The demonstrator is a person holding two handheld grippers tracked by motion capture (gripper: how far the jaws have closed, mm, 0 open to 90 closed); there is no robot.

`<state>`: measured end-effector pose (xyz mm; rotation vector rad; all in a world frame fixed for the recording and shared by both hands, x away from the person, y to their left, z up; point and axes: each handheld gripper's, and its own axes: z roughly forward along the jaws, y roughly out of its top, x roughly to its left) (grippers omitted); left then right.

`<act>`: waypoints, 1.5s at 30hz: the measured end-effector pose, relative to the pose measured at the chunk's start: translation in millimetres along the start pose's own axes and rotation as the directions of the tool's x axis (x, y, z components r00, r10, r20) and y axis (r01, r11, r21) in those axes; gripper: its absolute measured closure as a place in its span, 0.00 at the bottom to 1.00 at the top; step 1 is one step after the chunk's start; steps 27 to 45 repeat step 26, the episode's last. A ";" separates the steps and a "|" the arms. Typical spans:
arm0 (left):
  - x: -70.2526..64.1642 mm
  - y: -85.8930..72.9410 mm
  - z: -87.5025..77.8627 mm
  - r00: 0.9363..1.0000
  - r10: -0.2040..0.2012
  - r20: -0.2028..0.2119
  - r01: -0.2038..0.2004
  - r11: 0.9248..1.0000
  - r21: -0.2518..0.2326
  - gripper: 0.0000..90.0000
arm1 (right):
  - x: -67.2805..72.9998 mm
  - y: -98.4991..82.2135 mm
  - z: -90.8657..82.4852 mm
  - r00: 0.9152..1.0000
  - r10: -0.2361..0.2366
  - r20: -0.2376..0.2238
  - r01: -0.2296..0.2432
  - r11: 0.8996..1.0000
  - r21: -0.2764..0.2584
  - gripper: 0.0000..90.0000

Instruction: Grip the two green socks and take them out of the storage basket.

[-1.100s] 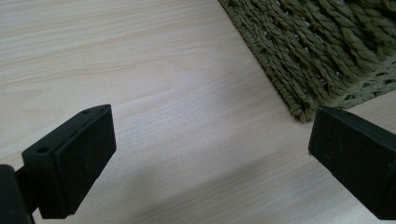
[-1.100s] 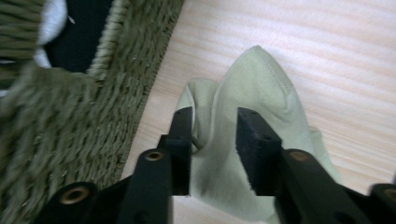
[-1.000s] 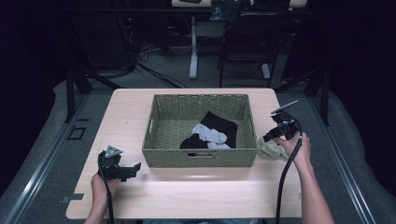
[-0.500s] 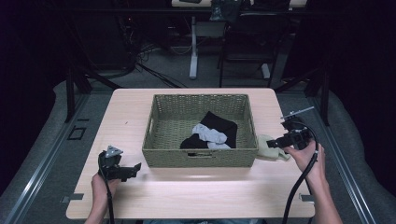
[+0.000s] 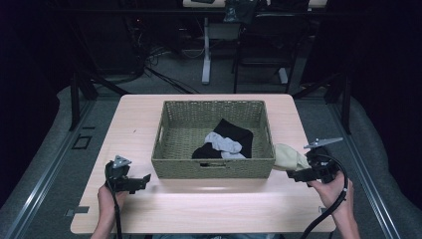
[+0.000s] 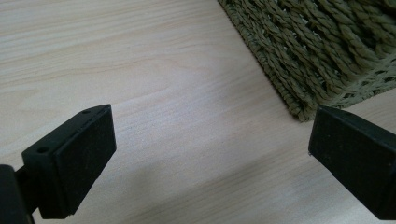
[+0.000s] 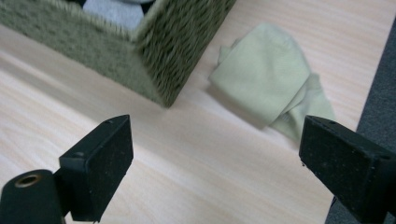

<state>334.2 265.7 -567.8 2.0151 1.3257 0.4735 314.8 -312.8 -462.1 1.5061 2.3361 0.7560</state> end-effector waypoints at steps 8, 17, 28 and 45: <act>-0.4 0.0 0.6 1.000 -0.002 0.001 0.002 1.000 0.001 0.01 | 10.0 -27.8 10.5 1.000 -0.003 -0.005 0.002 0.999 -0.040 0.08; -0.4 0.2 1.0 1.000 -0.001 0.002 0.001 1.000 0.001 0.01 | 24.5 -59.0 25.6 1.000 0.001 -0.016 -0.001 1.000 -0.027 0.05; -0.4 1.0 1.6 1.000 -0.001 0.003 0.001 1.000 -0.004 0.01 | 27.1 -79.9 28.7 0.999 0.036 -0.012 -0.036 0.999 -0.030 0.06; -0.4 1.0 1.6 1.000 -0.001 0.003 0.001 1.000 -0.004 0.01 | 27.1 -79.9 28.7 0.999 0.036 -0.012 -0.036 0.999 -0.030 0.06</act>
